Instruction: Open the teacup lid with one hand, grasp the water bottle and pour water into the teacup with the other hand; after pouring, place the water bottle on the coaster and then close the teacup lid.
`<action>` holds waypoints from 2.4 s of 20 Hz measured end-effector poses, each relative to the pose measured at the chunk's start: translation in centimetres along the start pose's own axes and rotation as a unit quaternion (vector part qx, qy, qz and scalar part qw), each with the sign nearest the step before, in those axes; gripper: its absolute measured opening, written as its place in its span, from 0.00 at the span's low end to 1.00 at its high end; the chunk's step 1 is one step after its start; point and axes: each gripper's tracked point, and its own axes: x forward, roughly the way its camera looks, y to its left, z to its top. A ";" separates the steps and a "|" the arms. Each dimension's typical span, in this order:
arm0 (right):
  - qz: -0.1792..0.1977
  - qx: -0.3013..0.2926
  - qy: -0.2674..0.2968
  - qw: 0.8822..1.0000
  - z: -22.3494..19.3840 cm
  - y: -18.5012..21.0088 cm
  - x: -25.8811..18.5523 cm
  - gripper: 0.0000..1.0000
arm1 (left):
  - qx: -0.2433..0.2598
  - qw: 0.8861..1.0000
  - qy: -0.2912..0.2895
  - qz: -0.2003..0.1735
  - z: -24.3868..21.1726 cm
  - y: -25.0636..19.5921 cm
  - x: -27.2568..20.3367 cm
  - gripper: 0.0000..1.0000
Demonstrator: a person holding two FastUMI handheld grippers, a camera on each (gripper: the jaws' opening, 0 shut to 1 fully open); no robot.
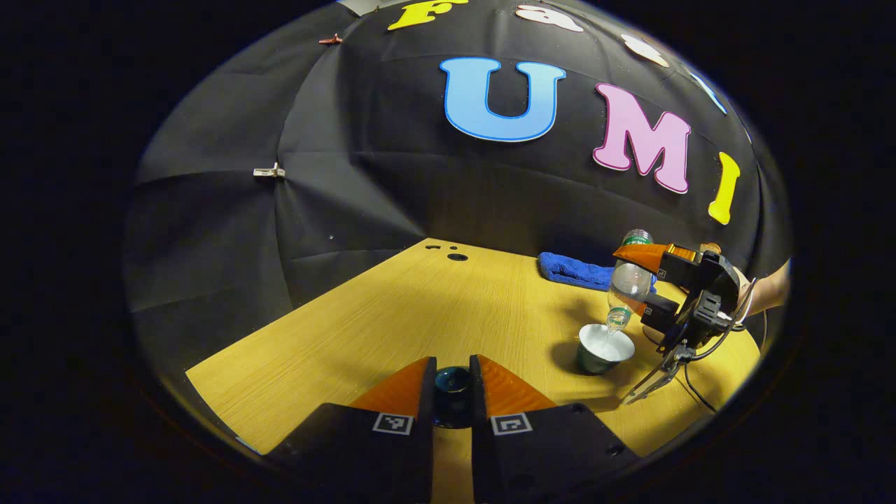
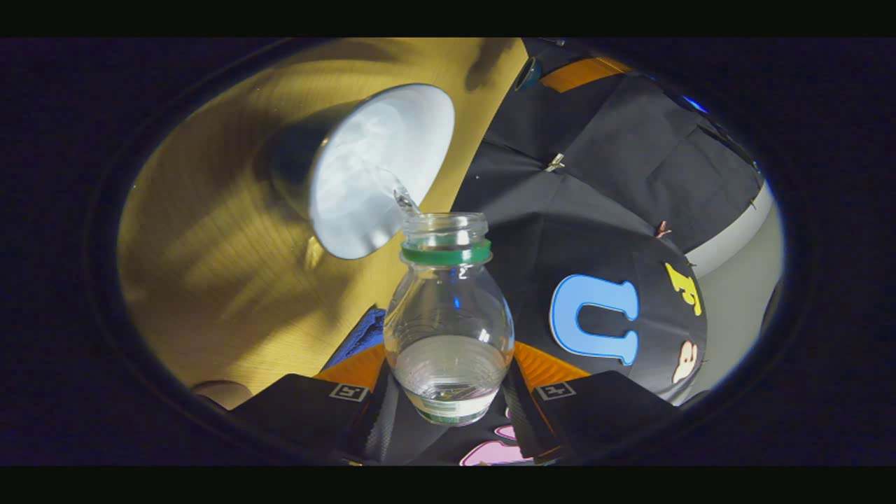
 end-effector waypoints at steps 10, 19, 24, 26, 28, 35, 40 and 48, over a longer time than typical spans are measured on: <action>0.001 -0.007 -0.010 1.000 0.7 -0.2 0.1 0.71 | 0.012 1.000 -0.010 -0.006 0.5 -0.3 -0.8 0.23; -0.001 -0.009 -0.016 1.000 1.0 -0.8 0.0 0.71 | 0.016 1.000 -0.013 -0.003 0.7 -0.7 -1.4 0.26; 0.005 0.005 -0.008 1.000 0.5 -0.6 -0.6 0.71 | 0.017 1.000 -0.013 0.000 0.8 -1.0 -1.7 0.23; 0.011 0.015 0.000 1.000 0.1 -0.2 -1.0 0.71 | 0.017 1.000 -0.013 0.001 0.9 -1.2 -1.8 0.26; 0.022 0.042 0.009 0.999 -0.1 0.3 -1.6 0.71 | 0.018 1.000 -0.014 0.002 1.1 -1.4 -1.9 0.23; 0.102 0.250 0.105 0.957 -2.9 4.2 -4.3 0.71 | 0.034 0.999 -0.016 -0.008 2.2 -3.8 -1.8 0.23; 0.112 0.438 0.187 0.872 -7.3 4.2 -6.4 0.72 | 0.039 0.999 -0.024 -0.025 3.4 -6.8 -1.5 0.26; 0.092 0.753 0.215 0.615 -10.6 4.7 -8.6 0.72 | 0.024 0.997 -0.017 -0.072 3.3 -12.7 -0.3 0.26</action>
